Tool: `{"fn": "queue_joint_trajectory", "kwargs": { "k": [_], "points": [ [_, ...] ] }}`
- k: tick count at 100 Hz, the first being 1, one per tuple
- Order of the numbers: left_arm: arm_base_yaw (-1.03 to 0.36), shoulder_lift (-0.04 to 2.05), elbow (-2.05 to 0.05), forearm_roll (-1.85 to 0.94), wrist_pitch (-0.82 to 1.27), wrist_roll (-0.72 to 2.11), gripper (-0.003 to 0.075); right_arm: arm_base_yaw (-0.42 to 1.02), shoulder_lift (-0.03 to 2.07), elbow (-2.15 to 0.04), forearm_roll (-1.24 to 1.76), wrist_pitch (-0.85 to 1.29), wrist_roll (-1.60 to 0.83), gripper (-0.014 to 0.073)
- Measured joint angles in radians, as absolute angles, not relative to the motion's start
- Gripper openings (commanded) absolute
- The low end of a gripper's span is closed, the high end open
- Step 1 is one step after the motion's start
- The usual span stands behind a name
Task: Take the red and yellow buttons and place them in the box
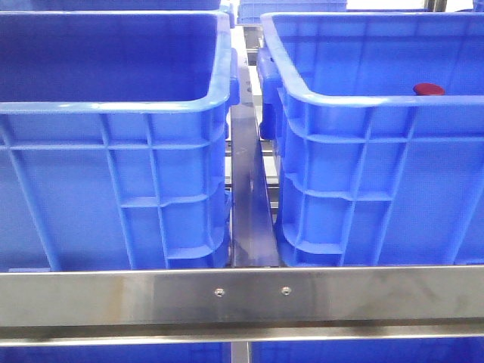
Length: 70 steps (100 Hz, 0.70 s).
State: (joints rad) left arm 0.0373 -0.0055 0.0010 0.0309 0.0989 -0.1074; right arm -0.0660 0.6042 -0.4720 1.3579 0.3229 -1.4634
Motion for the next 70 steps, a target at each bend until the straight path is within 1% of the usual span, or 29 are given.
{"fn": "queue_joint_trajectory", "kwargs": {
  "k": [28, 39, 48, 61, 70],
  "points": [
    [0.037, -0.006, 0.001, 0.031, 0.099, -0.107, -0.002, -0.066, 0.606, -0.492, 0.871, 0.255, -0.964, -0.0067],
    [0.037, -0.006, 0.001, 0.031, 0.099, -0.107, -0.002, -0.038, 0.606, -0.492, 0.658, 0.203, -0.767, -0.0067],
    [0.037, -0.006, 0.001, 0.031, 0.099, -0.107, -0.002, 0.012, 0.606, -0.492, 0.482, 0.125, -0.608, -0.0067],
    [0.037, -0.006, 0.001, 0.031, 0.099, -0.107, -0.002, 0.094, 0.606, -0.454, 0.235, -0.05, -0.36, -0.0067],
    [0.037, -0.006, 0.001, 0.031, 0.099, -0.107, -0.002, 0.113, 0.606, -0.401, 0.083, -0.164, -0.183, -0.0067]
  ]
}}
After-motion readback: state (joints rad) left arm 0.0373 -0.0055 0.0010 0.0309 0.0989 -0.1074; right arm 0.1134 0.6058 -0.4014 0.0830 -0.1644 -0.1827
